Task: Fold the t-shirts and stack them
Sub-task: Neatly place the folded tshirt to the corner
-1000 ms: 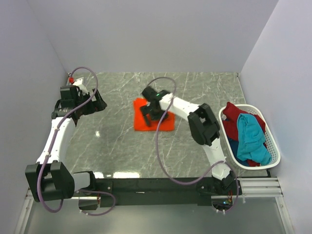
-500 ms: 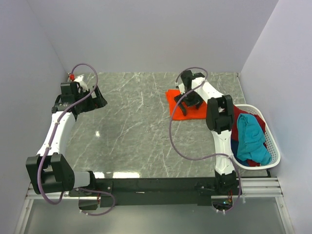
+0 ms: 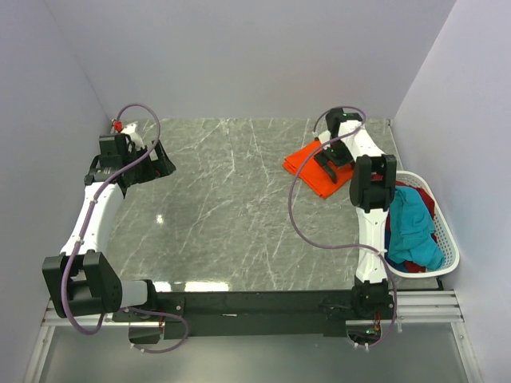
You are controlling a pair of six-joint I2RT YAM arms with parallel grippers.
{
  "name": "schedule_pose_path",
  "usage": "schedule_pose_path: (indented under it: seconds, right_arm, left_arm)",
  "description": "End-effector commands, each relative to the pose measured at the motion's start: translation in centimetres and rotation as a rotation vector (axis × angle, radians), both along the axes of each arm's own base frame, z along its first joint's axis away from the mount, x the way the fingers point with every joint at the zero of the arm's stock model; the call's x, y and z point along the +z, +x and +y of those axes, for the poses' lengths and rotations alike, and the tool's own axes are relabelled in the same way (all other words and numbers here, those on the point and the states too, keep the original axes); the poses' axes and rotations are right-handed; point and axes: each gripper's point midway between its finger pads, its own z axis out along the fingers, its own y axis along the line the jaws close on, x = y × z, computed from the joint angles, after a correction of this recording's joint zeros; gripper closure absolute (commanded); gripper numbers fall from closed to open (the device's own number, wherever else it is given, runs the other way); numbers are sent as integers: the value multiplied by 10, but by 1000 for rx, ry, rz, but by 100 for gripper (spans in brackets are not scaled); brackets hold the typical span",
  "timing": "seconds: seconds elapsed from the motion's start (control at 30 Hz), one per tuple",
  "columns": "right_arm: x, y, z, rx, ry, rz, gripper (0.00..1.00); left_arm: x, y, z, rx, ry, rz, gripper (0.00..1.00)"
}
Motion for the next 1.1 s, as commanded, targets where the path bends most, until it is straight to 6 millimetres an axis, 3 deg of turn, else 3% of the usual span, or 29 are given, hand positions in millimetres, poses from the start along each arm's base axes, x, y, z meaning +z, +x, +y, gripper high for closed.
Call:
schedule_pose_path:
  seconds: [0.0, 0.1, 0.2, 0.3, 0.33, 0.4, 0.43, 0.6, 0.8, 1.07]
  right_arm:
    - [-7, 15, -24, -5, -55, -26, 4]
    - [-8, 20, -32, -77, -26, -42, 4]
    - [-6, 18, -27, -124, 46, -42, 4]
    - [15, 11, -5, -56, 170, -71, 4]
    - [41, 12, 3, -21, 216, -129, 4]
    - [53, 10, 21, 40, 303, -168, 4]
    - [74, 10, 27, 95, 334, -213, 4]
    - [100, 13, 50, 217, 409, -255, 4]
    - [70, 22, 58, 305, 324, -194, 4]
    - [29, 27, 83, 357, 275, -134, 6]
  left_arm:
    - [18, 5, -1, -22, 1, -50, 1]
    - [21, 5, -1, -21, 1, -57, 1]
    - [21, 4, -1, -23, 5, -55, 1]
    - [19, 3, -1, -30, 2, -47, 1]
    - [20, 3, -1, -31, 4, -52, 1]
    - [20, 2, -3, -41, 2, -51, 1]
    - [20, 2, -3, -44, 0, -51, 1]
    - [19, 1, -6, -52, -14, -46, 1]
    - [21, 1, -6, -50, -15, -49, 1]
    - [19, -1, -5, -47, -7, -46, 1]
